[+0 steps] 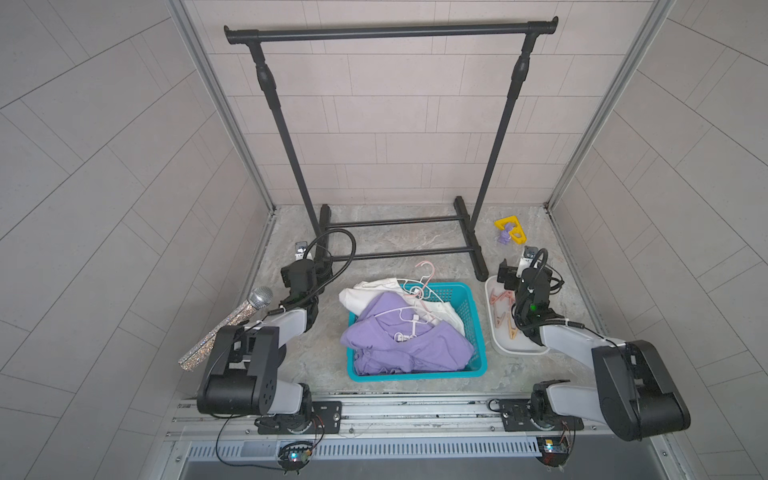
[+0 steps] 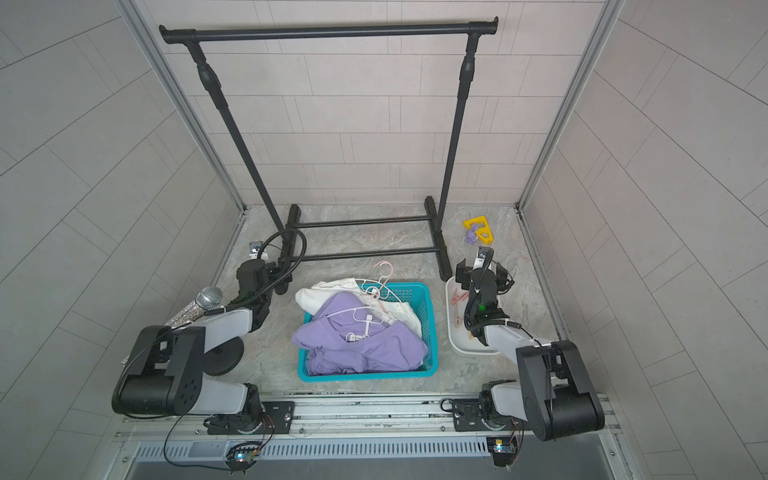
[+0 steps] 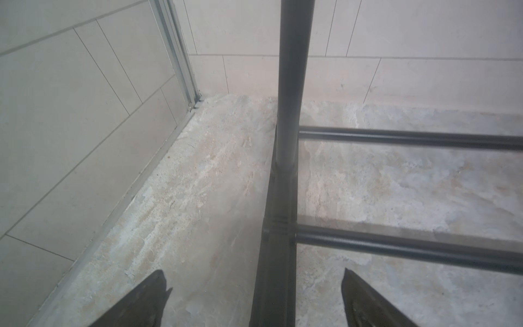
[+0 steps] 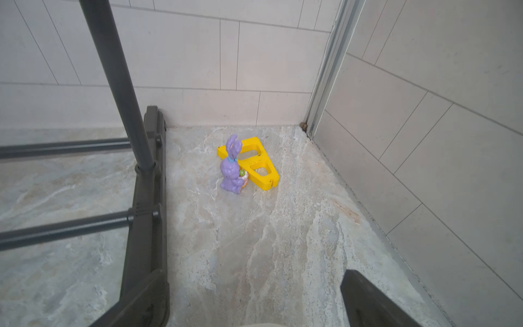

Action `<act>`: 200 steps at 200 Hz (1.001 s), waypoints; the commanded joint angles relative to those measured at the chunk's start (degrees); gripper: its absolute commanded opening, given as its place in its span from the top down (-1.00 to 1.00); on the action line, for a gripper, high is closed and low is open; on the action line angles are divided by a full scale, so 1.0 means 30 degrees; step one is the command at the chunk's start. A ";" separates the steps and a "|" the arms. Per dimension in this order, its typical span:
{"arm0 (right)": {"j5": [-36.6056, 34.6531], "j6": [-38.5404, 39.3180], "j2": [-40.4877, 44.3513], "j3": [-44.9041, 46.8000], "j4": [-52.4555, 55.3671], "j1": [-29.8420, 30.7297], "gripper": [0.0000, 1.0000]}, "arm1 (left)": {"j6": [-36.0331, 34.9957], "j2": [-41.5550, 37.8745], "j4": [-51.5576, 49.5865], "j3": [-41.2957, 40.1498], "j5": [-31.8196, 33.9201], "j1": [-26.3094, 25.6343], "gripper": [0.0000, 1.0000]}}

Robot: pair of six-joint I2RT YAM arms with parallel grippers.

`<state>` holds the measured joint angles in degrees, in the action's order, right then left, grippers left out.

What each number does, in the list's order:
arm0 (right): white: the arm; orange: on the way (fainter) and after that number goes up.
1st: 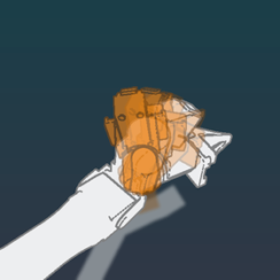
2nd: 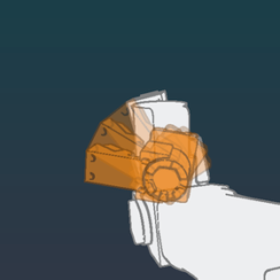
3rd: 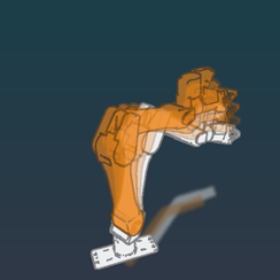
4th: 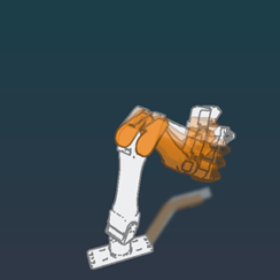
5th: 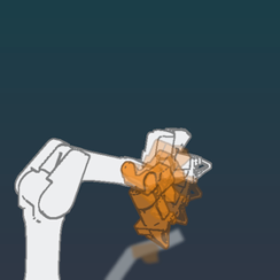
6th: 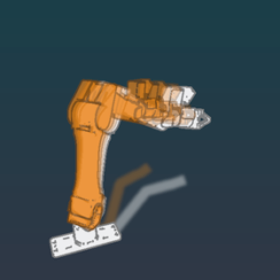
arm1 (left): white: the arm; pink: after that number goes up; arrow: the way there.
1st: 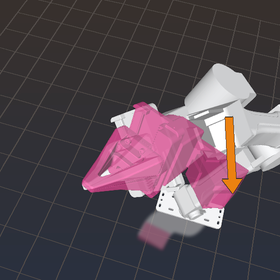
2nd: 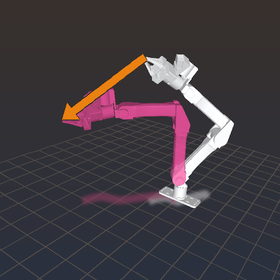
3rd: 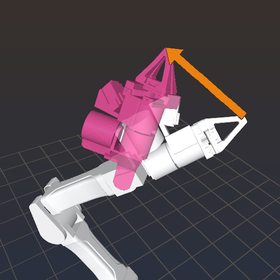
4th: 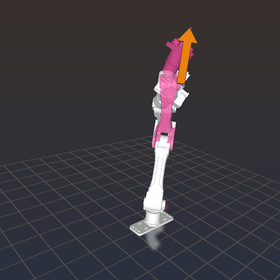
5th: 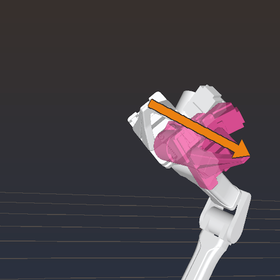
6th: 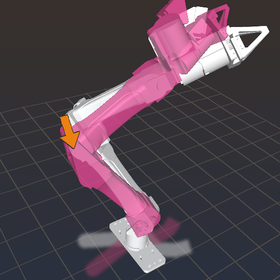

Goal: Use clothespins to secure the t-shirt on both sides of the hanger
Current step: Pick up the hanger from the basket.

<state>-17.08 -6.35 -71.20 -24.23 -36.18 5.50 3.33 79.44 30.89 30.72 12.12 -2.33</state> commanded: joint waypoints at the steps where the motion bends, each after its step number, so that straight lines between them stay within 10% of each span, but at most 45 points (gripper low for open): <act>1: -0.0567 -0.1411 0.1365 -0.0686 0.4602 0.0218 -1.00 | 0.0990 -0.1081 -0.5124 0.1741 0.0898 -0.0107 -0.96; 110: 0.2265 -0.7039 0.2021 -1.0809 2.1943 0.1859 -1.00 | 0.3473 -0.2225 -2.1243 1.1092 -0.4340 -0.1285 -0.83; 200: 0.7172 -0.7730 0.0868 -1.3496 2.5726 0.6823 -0.66 | 0.2639 -0.3706 -2.5581 1.2231 -0.6531 -0.4284 -0.80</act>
<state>-0.54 -26.39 -68.73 -64.29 37.26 21.78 11.97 70.78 -40.82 65.69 -5.56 -14.04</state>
